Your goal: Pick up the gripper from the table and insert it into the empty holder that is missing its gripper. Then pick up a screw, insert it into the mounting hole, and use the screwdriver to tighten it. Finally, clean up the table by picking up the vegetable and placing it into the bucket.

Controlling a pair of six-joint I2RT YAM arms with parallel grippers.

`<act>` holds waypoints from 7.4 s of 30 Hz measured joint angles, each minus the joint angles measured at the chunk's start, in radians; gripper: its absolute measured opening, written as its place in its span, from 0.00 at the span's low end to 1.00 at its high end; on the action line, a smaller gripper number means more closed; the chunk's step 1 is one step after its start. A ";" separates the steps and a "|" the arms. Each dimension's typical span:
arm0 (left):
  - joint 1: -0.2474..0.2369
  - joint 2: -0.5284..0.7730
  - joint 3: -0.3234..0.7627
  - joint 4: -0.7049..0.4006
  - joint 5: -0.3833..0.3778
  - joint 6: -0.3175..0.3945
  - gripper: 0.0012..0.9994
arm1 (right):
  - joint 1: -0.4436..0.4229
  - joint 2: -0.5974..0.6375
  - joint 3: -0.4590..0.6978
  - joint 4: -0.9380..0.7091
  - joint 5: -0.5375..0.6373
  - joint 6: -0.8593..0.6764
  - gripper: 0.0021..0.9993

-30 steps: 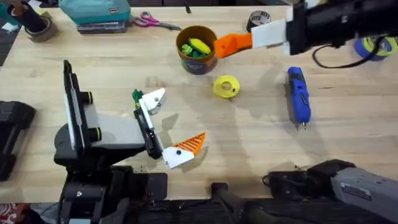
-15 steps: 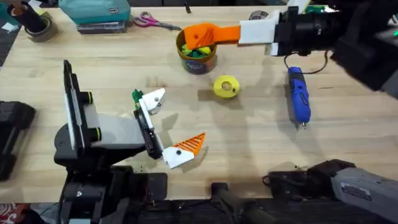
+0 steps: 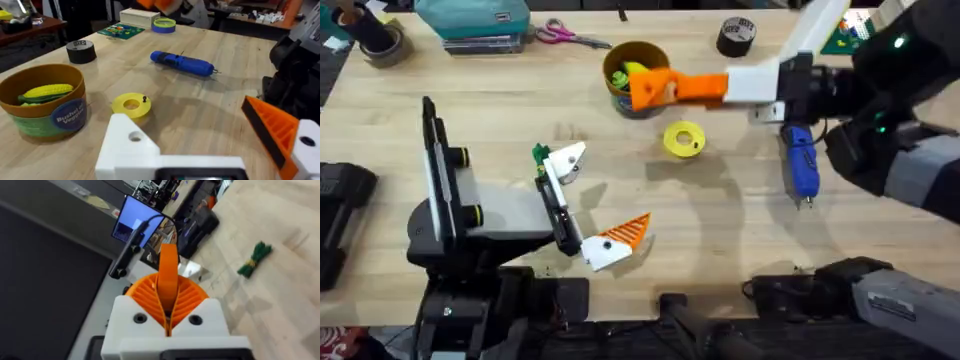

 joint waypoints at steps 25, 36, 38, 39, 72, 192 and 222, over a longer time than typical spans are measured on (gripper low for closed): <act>0.000 0.000 0.000 0.000 0.000 0.000 0.99 | -0.013 0.249 -0.113 0.007 -0.089 0.072 0.01; 0.000 0.000 0.000 0.000 0.000 0.000 0.99 | -0.012 0.250 -0.114 0.018 -0.089 0.065 0.01; 0.000 0.000 0.000 0.000 0.000 0.000 0.99 | -0.010 0.250 -0.114 0.050 -0.090 0.068 0.01; 0.000 0.000 0.000 0.000 0.000 0.000 0.99 | -0.007 0.250 -0.114 0.106 -0.090 0.097 0.01; 0.000 0.000 0.000 0.000 0.000 0.000 0.99 | 0.034 0.426 -0.169 0.524 -0.127 0.336 0.01; 0.000 0.000 0.000 0.000 0.000 0.000 0.99 | 0.281 0.494 -0.123 0.643 0.083 0.428 0.01; 0.000 0.000 0.000 0.000 0.000 0.000 0.99 | 0.290 0.494 -0.123 0.631 0.104 0.432 0.01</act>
